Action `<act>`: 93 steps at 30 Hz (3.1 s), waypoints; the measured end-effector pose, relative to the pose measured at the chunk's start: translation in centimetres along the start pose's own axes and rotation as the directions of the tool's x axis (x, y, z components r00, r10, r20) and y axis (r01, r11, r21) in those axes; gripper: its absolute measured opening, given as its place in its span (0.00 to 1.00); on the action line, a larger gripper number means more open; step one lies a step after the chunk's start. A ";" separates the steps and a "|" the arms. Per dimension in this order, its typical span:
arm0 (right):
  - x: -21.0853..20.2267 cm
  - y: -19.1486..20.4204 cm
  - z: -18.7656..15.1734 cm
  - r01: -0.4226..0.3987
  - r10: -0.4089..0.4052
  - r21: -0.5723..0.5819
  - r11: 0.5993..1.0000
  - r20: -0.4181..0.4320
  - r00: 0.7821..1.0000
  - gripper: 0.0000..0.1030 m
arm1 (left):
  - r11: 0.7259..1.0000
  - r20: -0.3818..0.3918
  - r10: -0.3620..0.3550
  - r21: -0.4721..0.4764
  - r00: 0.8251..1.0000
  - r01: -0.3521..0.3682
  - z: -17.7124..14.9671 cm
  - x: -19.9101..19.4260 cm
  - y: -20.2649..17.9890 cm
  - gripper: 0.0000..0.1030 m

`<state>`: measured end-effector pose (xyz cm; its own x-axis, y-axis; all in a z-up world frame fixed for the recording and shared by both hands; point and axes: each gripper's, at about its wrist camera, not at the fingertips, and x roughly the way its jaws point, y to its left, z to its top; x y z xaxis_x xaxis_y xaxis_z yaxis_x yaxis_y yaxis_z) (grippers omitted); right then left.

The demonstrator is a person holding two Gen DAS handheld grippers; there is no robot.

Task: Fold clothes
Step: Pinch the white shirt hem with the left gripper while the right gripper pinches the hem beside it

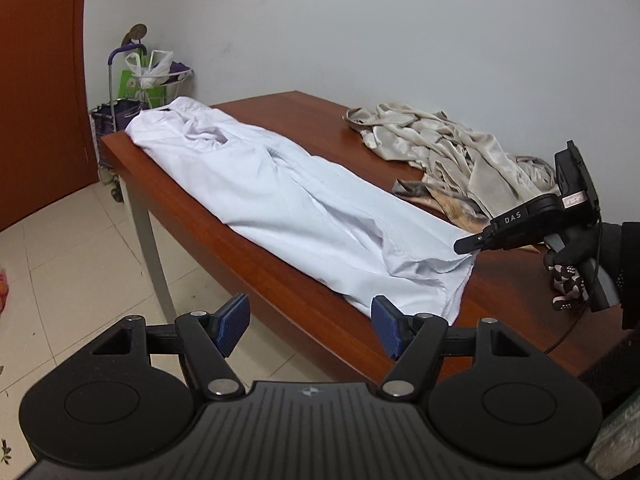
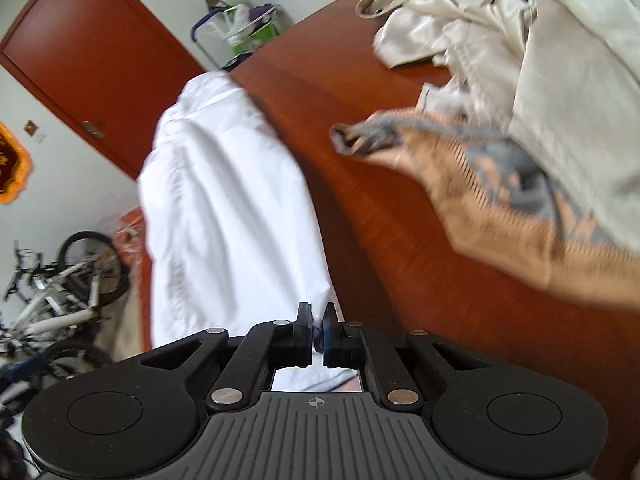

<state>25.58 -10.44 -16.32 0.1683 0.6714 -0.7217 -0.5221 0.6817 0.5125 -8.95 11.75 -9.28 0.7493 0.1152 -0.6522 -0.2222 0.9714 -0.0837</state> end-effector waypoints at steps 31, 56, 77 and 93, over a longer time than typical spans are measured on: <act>-0.1 10.0 -7.9 -0.031 -0.009 -0.832 0.554 -0.044 0.999 0.39 | 0.899 -0.055 0.122 0.429 0.991 -0.087 -6.8 7.1 -13.1 0.48; -0.5 9.7 -10.5 -0.186 0.017 -0.944 0.272 -0.189 0.982 0.05 | 0.979 -0.057 -0.019 0.203 0.998 0.030 -6.8 3.6 -10.8 0.04; 2.8 13.9 -8.5 0.008 0.013 -0.838 0.546 0.019 1.000 0.09 | 0.935 0.029 0.156 0.318 0.987 -0.157 -7.3 5.5 -11.1 0.04; 1.9 13.1 -9.0 -0.097 0.024 -0.908 0.407 -0.095 0.995 0.13 | 0.949 -0.096 -0.022 -0.314 0.995 -0.010 -8.7 4.2 -4.8 0.04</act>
<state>11.55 -2.89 -15.17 0.0753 0.6571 -0.7500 -0.9882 -0.0515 -0.1443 -10.23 5.77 -18.18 0.6905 0.0736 -0.7195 -0.4143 0.8557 -0.3100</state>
